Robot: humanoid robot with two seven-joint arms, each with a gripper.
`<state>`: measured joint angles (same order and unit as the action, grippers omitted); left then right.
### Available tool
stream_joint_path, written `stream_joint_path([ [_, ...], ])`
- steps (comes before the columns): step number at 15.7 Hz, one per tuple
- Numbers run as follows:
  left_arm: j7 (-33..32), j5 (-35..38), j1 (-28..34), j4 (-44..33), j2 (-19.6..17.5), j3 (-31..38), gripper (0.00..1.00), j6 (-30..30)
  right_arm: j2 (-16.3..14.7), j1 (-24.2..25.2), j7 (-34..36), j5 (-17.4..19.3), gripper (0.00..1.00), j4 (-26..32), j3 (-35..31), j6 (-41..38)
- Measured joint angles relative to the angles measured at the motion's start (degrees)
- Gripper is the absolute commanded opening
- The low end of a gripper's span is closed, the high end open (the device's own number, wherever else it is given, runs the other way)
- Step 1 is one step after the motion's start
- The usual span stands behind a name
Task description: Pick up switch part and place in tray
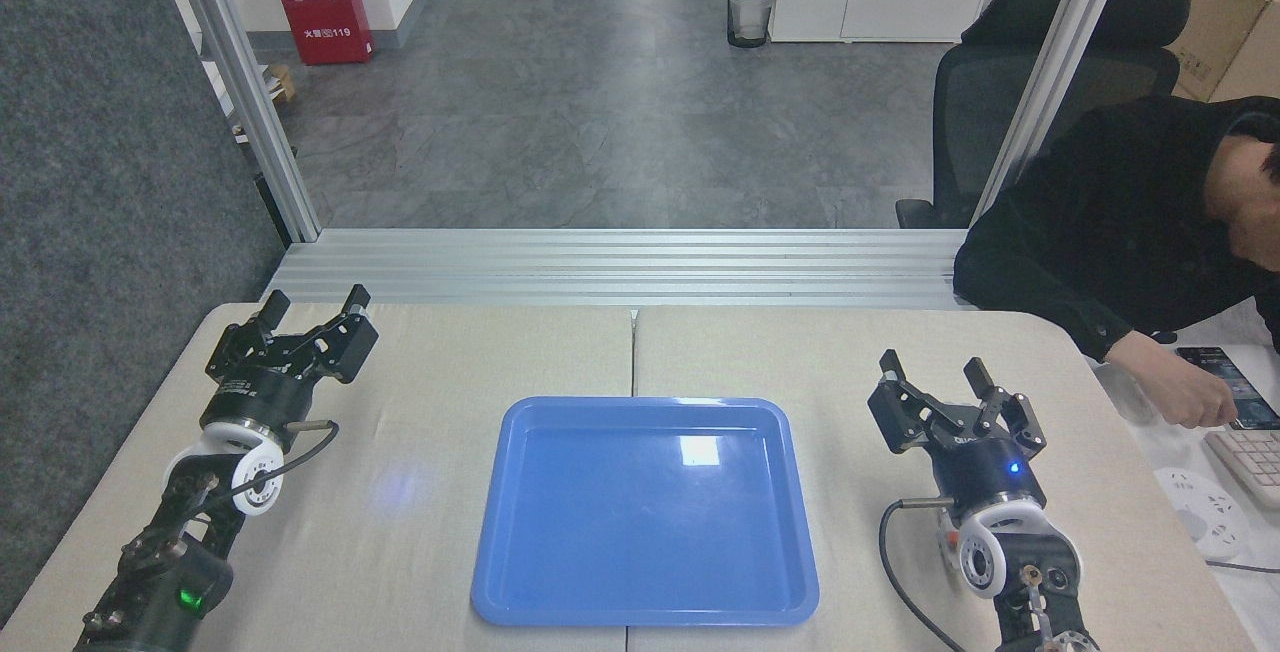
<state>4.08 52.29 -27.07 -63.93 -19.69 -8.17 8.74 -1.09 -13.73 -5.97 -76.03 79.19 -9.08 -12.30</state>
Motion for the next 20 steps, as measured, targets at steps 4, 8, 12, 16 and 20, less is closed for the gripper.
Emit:
stream_joint_path([
  [4,0.0,0.0,0.0,0.01,0.0,0.0,1.0,0.0,0.04,0.06,0.0,0.0,1.0,0.0,0.02,0.0],
  [8,0.0,0.0,0.0,0.02,0.0,0.0,1.0,0.0,0.08,0.23,0.0,0.0,1.0,0.0,0.11,0.0],
  [12,0.0,0.0,0.0,0.01,0.0,0.0,1.0,0.0,0.09,0.31,0.0,0.0,1.0,0.0,0.24,0.0],
  [16,0.0,0.0,0.0,0.0,0.0,0.0,1.0,0.0,0.03,0.37,0.0,0.0,1.0,0.0,0.3,-0.11],
  [20,0.0,0.0,0.0,0.0,0.0,0.0,1.0,0.0,-0.08,0.37,0.12,-0.26,1.0,0.0,0.36,-0.13],
])
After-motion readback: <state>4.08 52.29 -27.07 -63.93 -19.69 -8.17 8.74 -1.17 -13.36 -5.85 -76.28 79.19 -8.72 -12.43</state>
